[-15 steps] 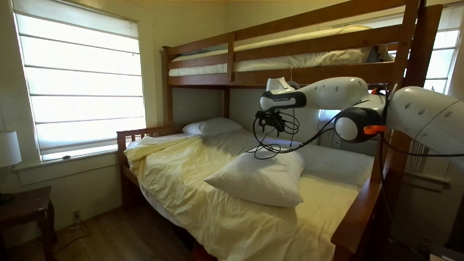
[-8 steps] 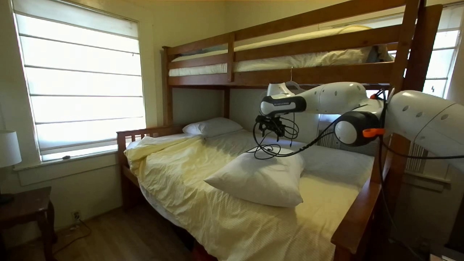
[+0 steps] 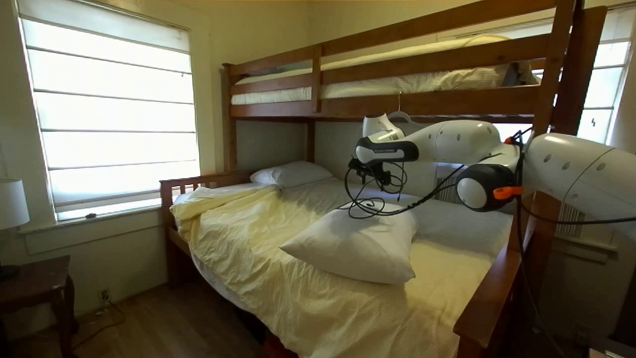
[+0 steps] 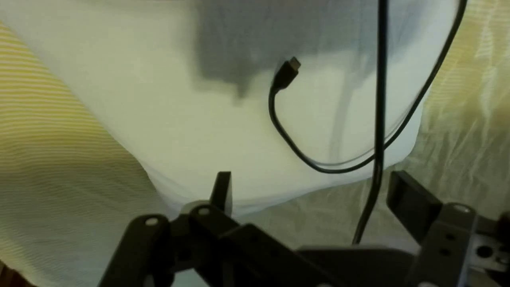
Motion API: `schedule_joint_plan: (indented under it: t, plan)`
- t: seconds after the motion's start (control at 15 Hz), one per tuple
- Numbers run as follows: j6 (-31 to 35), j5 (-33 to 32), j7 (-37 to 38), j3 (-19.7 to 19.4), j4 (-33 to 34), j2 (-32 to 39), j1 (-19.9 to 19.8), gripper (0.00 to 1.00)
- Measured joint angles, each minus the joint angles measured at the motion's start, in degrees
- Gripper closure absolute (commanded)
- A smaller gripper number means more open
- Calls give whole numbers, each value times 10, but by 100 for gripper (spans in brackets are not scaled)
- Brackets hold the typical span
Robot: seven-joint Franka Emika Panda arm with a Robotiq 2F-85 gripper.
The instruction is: Pick up the black cable and hang it on the coat hanger
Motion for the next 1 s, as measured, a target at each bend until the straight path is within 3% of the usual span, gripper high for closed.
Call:
schedule_joint_plan:
  t: [0.13,0.2,0.27,0.47,1.0]
  plan:
    - [16,-39,40,-20,0,12,13,0]
    - [17,-53,56,-27,0,18,19,6]
    - [17,-63,66,-31,0,23,23,27]
    - [17,-75,78,-34,0,30,25,38]
    - [13,-77,90,-35,1,17,3,95]
